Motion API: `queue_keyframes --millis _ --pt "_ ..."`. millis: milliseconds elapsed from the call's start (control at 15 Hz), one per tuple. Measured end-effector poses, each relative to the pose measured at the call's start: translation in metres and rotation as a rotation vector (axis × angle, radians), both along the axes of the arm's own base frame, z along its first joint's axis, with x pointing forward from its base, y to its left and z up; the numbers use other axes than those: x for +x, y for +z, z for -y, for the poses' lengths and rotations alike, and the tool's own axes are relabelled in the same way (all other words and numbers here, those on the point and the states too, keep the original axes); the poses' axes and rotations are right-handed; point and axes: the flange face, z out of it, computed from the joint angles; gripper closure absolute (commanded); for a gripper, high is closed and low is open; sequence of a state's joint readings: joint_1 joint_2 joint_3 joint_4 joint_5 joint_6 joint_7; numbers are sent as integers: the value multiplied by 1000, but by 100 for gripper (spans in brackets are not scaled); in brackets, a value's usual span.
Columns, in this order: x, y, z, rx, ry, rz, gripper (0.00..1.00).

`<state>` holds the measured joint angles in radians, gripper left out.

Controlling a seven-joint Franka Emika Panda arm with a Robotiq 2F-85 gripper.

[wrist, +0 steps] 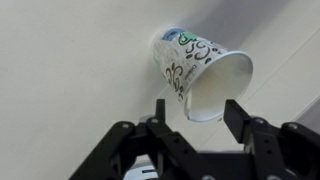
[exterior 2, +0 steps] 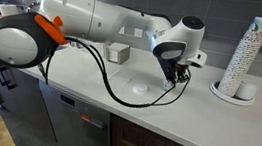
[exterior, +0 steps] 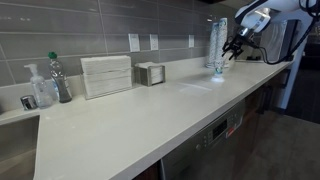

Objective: Remove the white spoon from the coffee cup on the right.

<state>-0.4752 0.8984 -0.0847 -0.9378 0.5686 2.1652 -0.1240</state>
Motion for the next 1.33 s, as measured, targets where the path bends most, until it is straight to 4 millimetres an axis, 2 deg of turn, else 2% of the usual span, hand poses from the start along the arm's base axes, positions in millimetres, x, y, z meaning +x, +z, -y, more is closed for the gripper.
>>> queue_keyframes --millis 267,333,600,867,1133,1333 --pt "2 0 3 -5 -10 5 98" --pt "3 0 3 -5 -11 4 100" --pt "3 0 3 2 -5 -11 99" --pt "3 9 0 9 14 -28 99" --pt "-2 25 2 5 13 -54 99" --pt "-7 45 5 0 10 -57 99"
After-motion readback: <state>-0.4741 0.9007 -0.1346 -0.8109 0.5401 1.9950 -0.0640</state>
